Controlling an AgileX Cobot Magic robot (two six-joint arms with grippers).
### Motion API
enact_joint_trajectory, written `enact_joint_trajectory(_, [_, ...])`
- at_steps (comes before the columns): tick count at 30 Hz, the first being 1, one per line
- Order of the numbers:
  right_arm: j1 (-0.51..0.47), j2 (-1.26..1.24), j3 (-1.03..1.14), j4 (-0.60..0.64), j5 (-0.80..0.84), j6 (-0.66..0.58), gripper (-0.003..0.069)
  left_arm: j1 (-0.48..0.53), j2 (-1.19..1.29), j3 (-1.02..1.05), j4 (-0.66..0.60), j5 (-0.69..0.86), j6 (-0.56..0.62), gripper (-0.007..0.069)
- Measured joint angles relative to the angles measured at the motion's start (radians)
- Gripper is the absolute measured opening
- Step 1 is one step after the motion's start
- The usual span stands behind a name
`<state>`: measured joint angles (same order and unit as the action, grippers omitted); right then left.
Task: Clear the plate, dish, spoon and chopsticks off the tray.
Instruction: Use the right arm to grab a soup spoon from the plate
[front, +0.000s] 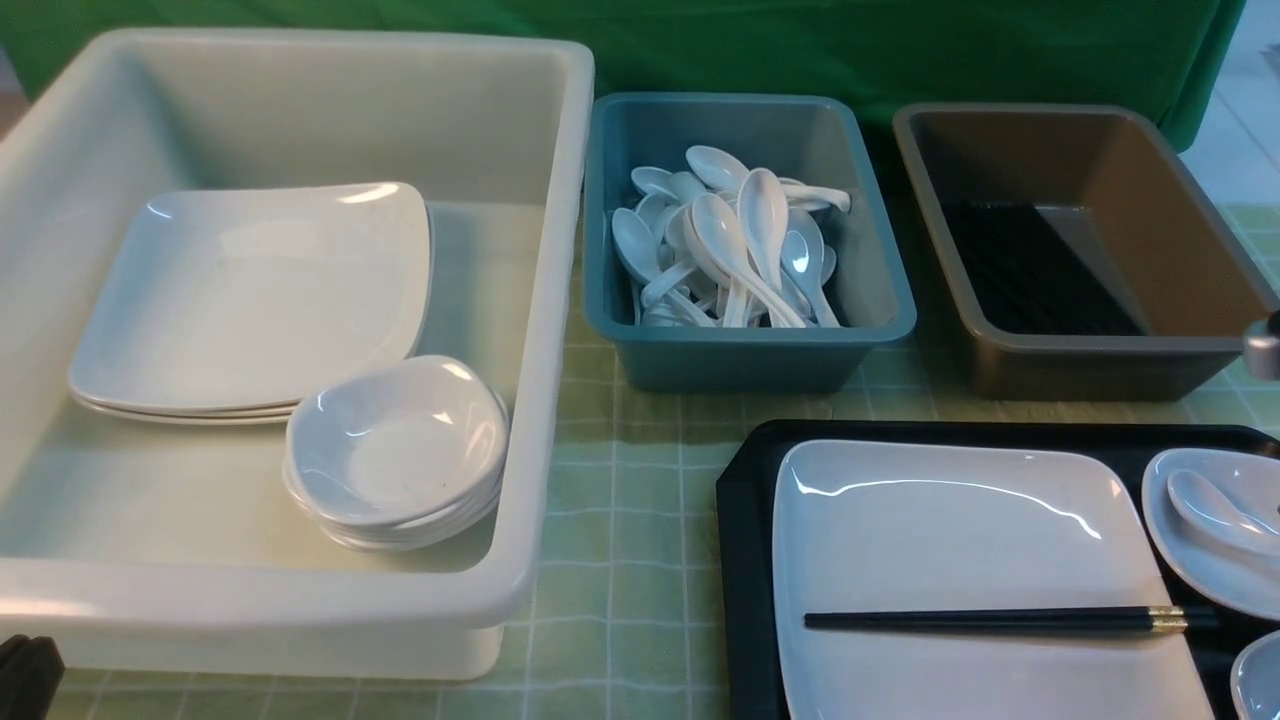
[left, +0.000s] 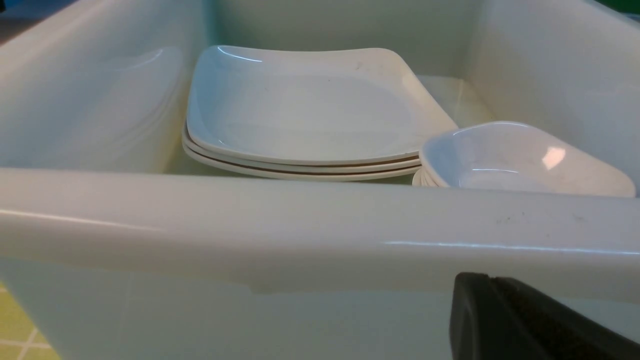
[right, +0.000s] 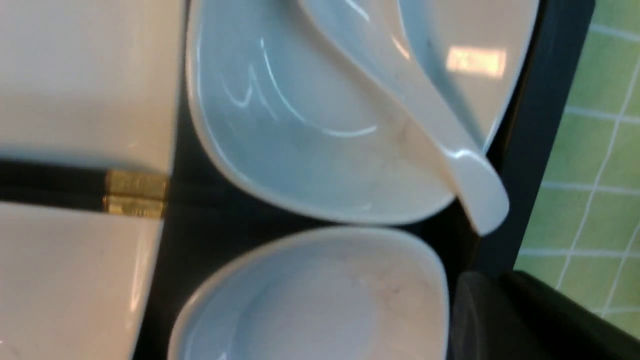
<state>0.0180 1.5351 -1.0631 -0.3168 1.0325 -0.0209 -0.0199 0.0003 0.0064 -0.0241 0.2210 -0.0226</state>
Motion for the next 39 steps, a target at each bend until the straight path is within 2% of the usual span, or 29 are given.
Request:
enact_joint_trajectory(5, [0.0,0.133,-0.098,-0.003,0.053,-0.091,0.008,0.0,0.0,0.0,0.0,0.0,0.0,-0.0002])
enact_joint_trajectory(9, [0.0,0.246,-0.152,-0.031,0.077,-0.191,0.0229,0.0,0.0,0.0,0.0,0.0,0.0,-0.0002])
enact_joint_trajectory(10, [0.0,0.255,-0.154,-0.037,0.074,-0.201,0.0246,0.0,0.0,0.0,0.0,0.0,0.0,-0.0002])
enact_joint_trajectory(12, [0.0,0.277,-0.158,-0.052,0.049,-0.219,0.0337,0.0,0.0,0.0,0.0,0.0,0.0,-0.0002])
enact_joint_trajectory(16, [0.0,0.293,-0.159,-0.061,-0.012,-0.233,0.0393,0.0,0.0,0.0,0.0,0.0,0.0,-0.0002])
enact_joint_trajectory(30, [0.0,0.402,-0.16,-0.065,-0.02,-0.285,0.0325,0.0,0.0,0.0,0.0,0.0,0.0,-0.0002])
enact_joint_trajectory(32, [0.0,0.402,-0.16,-0.065,-0.025,-0.287,0.0295,0.0,0.0,0.0,0.0,0.0,0.0,-0.0002])
enact_joint_trajectory(36, [0.0,0.402,-0.16,-0.067,-0.014,-0.312,0.0167,0.0,0.0,0.0,0.0,0.0,0.0,-0.0002])
enact_joint_trajectory(39, [0.0,0.395,-0.16,-0.067,-0.002,-0.316,0.0165,0.0,0.0,0.0,0.0,0.0,0.0,-0.0002])
